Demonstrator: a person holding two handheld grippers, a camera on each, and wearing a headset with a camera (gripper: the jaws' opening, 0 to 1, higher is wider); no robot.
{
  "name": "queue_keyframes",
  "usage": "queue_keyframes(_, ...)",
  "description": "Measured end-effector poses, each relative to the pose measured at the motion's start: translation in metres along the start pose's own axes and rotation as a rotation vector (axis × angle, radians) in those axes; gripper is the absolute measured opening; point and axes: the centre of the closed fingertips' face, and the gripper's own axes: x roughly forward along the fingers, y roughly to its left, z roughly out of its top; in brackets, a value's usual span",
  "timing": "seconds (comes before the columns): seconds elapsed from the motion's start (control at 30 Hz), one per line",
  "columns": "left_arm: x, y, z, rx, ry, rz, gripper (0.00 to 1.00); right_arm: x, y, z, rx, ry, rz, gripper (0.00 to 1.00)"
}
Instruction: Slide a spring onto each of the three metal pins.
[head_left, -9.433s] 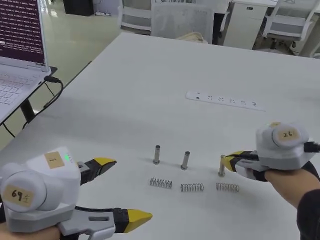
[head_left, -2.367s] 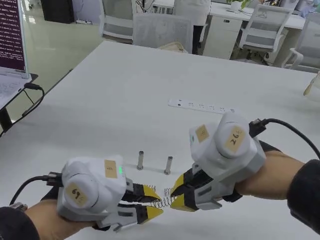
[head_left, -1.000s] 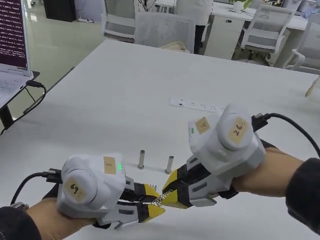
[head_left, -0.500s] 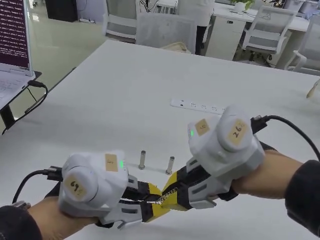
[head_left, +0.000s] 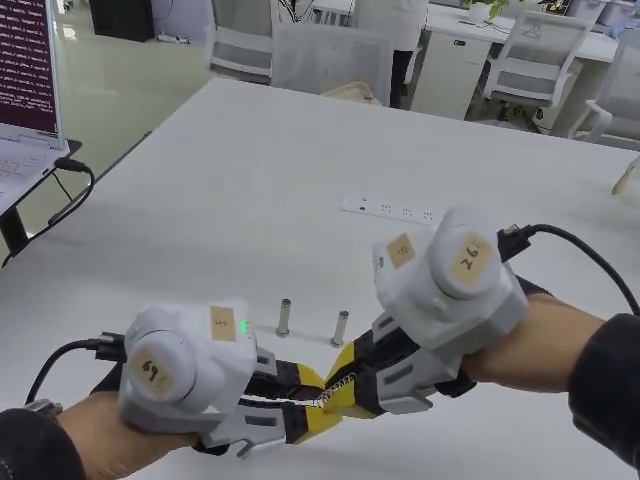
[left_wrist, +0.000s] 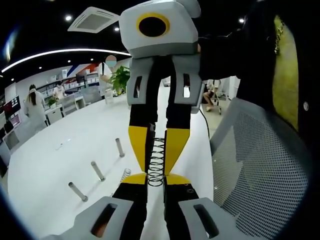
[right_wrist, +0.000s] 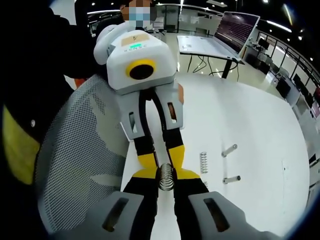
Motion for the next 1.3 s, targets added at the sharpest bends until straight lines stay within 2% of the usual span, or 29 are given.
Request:
queue_keyframes(0.07, 0.000, 0.001, -0.001, -0.007, 0.005, 0.005, 0.10, -0.001, 0.000, 0.000, 0.000, 0.005, 0.000, 0.08)
queue_keyframes(0.3, -0.002, 0.002, -0.002, -0.038, -0.008, 0.003, 0.15, -0.005, -0.005, -0.006, 0.005, 0.024, -0.009, 0.08)
queue_keyframes(0.63, -0.009, 0.007, -0.003, -0.071, -0.031, 0.024, 0.25, -0.024, -0.027, -0.022, 0.030, 0.066, -0.056, 0.08)
queue_keyframes(0.8, -0.015, 0.015, -0.005, -0.094, -0.049, 0.056, 0.32, -0.035, -0.038, -0.029, 0.048, 0.075, -0.084, 0.08)
queue_keyframes(0.9, -0.018, 0.020, -0.005, -0.114, -0.056, 0.080, 0.41, -0.040, -0.043, -0.033, 0.056, 0.083, -0.097, 0.08)
queue_keyframes(1.1, -0.028, 0.032, -0.011, -0.144, -0.061, 0.136, 0.51, -0.050, -0.054, -0.038, 0.069, 0.097, -0.120, 0.08)
queue_keyframes(1.3, -0.040, 0.037, -0.018, -0.139, -0.047, 0.186, 0.61, -0.059, -0.065, -0.044, 0.070, 0.122, -0.141, 0.08)
